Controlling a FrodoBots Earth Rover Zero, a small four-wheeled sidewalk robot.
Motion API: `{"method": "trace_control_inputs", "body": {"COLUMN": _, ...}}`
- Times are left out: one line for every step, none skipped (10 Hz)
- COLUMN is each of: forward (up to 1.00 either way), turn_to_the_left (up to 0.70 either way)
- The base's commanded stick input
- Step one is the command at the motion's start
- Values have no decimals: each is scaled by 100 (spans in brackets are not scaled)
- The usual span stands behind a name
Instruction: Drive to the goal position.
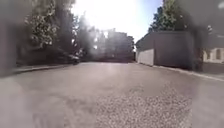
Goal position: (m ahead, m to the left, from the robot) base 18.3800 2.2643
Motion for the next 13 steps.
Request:
{"method": "trace_control_inputs", "body": {"forward": 70, "turn_to_the_left": 0}}
{"method": "trace_control_inputs", "body": {"forward": 70, "turn_to_the_left": 0}}
{"method": "trace_control_inputs", "body": {"forward": 70, "turn_to_the_left": 0}}
{"method": "trace_control_inputs", "body": {"forward": 70, "turn_to_the_left": 0}}
{"method": "trace_control_inputs", "body": {"forward": 70, "turn_to_the_left": 0}}
{"method": "trace_control_inputs", "body": {"forward": 70, "turn_to_the_left": 0}}
{"method": "trace_control_inputs", "body": {"forward": 70, "turn_to_the_left": 0}}
{"method": "trace_control_inputs", "body": {"forward": 70, "turn_to_the_left": 0}}
{"method": "trace_control_inputs", "body": {"forward": 70, "turn_to_the_left": 0}}
{"method": "trace_control_inputs", "body": {"forward": 70, "turn_to_the_left": 0}}
{"method": "trace_control_inputs", "body": {"forward": 70, "turn_to_the_left": 0}}
{"method": "trace_control_inputs", "body": {"forward": 70, "turn_to_the_left": 0}}
{"method": "trace_control_inputs", "body": {"forward": 70, "turn_to_the_left": 0}}
